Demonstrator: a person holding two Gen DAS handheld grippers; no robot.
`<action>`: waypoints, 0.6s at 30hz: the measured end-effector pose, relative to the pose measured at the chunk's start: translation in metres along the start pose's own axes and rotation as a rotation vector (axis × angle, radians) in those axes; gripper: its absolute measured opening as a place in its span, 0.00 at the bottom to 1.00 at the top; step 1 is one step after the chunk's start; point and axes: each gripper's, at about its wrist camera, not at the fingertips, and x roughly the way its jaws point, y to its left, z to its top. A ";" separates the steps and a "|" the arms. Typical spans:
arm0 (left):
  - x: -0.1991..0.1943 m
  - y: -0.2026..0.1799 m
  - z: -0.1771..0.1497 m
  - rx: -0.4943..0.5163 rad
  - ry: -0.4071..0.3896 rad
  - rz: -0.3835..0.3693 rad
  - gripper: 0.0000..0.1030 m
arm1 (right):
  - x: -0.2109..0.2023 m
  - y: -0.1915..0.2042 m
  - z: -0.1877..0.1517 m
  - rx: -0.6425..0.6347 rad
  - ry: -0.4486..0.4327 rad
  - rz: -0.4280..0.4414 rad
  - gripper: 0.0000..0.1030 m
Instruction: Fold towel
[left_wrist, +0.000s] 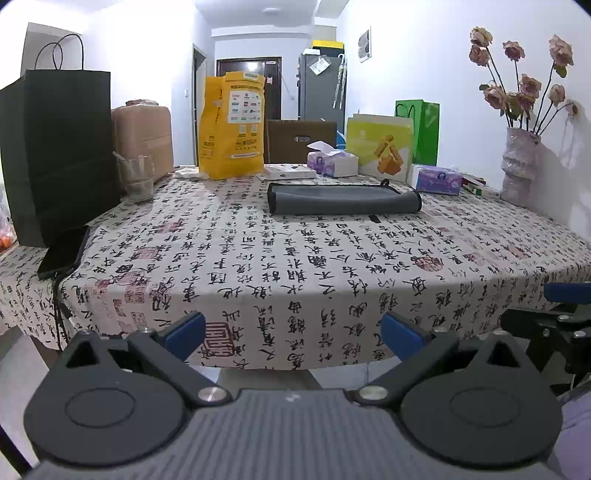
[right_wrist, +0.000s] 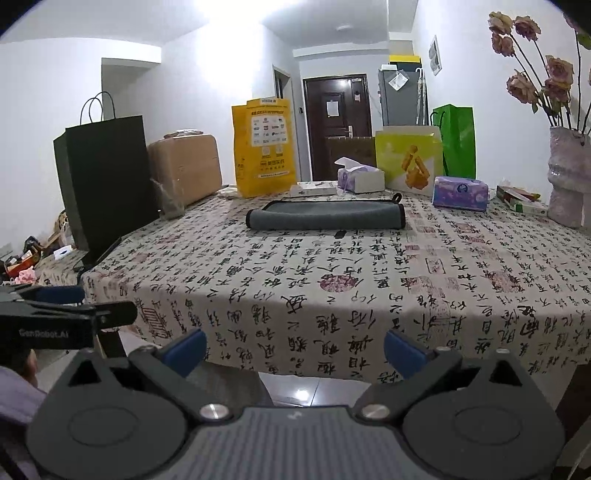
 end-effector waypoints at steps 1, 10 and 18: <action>0.000 0.000 0.000 0.000 -0.001 0.000 1.00 | 0.000 0.000 0.000 0.001 -0.002 -0.002 1.00; -0.001 -0.001 0.000 -0.001 -0.002 0.002 1.00 | -0.001 -0.002 0.000 0.007 -0.005 -0.007 1.00; 0.000 -0.001 0.000 -0.001 0.003 0.002 1.00 | 0.000 -0.001 -0.001 0.014 0.001 -0.007 1.00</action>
